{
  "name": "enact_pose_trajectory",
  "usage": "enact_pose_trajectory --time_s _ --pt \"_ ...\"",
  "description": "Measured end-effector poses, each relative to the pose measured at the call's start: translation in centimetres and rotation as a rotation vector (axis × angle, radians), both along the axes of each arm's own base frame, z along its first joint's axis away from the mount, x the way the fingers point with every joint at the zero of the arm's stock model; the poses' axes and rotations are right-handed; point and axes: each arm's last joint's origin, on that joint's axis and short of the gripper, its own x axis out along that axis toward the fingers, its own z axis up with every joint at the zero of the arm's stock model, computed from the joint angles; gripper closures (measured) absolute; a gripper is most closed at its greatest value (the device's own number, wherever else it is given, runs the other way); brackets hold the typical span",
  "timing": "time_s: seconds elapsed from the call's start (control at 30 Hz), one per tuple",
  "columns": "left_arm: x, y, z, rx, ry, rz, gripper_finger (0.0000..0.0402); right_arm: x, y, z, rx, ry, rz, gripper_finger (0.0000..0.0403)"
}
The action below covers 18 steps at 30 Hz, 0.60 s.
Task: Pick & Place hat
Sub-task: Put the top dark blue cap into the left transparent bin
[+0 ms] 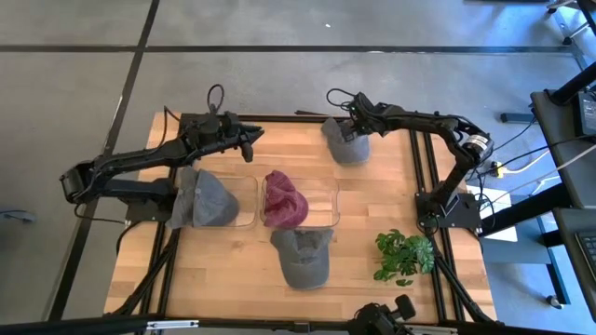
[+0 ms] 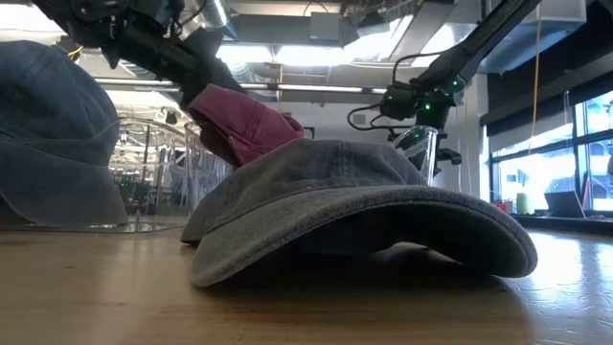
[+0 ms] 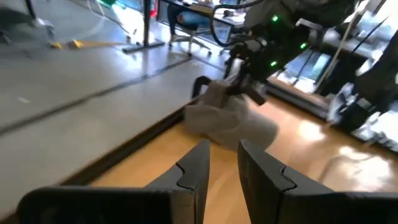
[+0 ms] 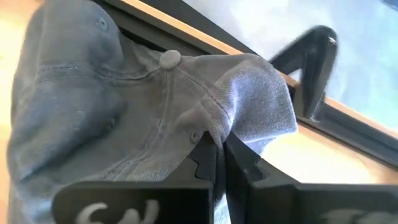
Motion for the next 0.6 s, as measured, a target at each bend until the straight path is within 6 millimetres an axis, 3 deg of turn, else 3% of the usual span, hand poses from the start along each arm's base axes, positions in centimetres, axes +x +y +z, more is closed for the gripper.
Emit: enact_pose_trajectory --time_s 0.17,0.37,0.6 --pt "0.2 0.3 0.6 -0.058 -0.115 -0.145 0.0322 1.8 0.7 2.7 -0.080 -0.109 0.158 0.0391" --pt "-0.3 1.6 2.9 -0.016 -0.182 -0.171 0.0320 5.5 3.2 9.7 -0.309 -0.132 0.367 0.0391" --pt "-0.7 2.4 4.3 -0.072 -0.252 -0.118 0.0307 9.1 7.6 17.1 -0.500 -0.219 0.579 0.0391"
